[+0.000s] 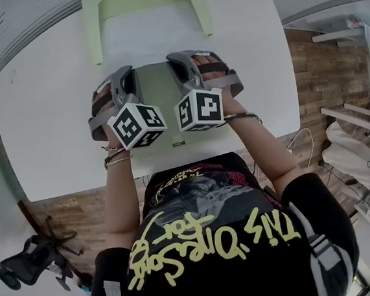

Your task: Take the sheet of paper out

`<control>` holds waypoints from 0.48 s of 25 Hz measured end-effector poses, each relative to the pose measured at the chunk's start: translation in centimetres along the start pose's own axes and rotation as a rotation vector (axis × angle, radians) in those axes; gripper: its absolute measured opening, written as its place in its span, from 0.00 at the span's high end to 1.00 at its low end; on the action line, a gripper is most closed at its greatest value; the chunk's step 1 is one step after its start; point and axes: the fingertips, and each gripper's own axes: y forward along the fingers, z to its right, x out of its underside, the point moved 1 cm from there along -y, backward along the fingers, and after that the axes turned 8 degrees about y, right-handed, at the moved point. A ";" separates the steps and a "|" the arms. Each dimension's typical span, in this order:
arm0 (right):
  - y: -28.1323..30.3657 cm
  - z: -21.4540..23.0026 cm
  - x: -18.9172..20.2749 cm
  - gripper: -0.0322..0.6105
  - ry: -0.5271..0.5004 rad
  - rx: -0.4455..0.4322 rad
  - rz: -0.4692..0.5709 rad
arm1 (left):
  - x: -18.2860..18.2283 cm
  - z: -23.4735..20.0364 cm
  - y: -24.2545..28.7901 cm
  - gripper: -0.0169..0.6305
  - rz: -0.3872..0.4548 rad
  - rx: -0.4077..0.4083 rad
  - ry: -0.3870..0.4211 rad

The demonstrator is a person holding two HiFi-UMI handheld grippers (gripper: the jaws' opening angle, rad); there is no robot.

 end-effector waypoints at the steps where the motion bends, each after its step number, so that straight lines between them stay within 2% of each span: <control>1: -0.1 0.0 -0.1 0.93 0.001 -0.001 0.001 | 0.0 0.1 -0.2 0.96 -0.001 -0.001 0.000; 12: -1.2 -0.7 -0.6 0.93 -0.007 -0.011 0.013 | 0.2 0.3 -1.4 0.96 0.000 -0.002 0.010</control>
